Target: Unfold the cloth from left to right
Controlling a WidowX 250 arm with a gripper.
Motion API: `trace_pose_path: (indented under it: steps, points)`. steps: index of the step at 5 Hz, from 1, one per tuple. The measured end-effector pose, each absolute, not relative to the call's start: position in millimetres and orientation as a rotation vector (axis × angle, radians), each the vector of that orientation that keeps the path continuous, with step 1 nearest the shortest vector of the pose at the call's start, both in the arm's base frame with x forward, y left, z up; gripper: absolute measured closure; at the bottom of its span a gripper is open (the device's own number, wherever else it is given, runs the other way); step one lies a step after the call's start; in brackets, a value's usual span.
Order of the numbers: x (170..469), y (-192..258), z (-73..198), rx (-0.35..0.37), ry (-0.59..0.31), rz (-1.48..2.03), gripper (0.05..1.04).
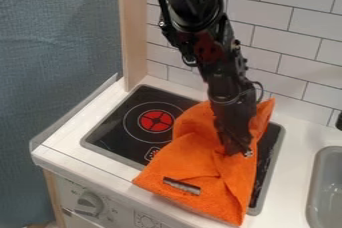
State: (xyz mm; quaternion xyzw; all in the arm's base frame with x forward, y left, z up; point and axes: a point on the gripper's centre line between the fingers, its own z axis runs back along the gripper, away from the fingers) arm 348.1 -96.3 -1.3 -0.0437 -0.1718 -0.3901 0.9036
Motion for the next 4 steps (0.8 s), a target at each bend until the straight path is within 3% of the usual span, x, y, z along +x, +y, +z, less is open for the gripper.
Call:
trace_pose_path:
  steps: [2, 4]
  points:
    - [343.6, -104.8, 16.4, -0.145, -0.361, -0.79, 1.026]
    - [357.2, -126.2, 38.6, -0.221, -0.427, -0.719, 1.026]
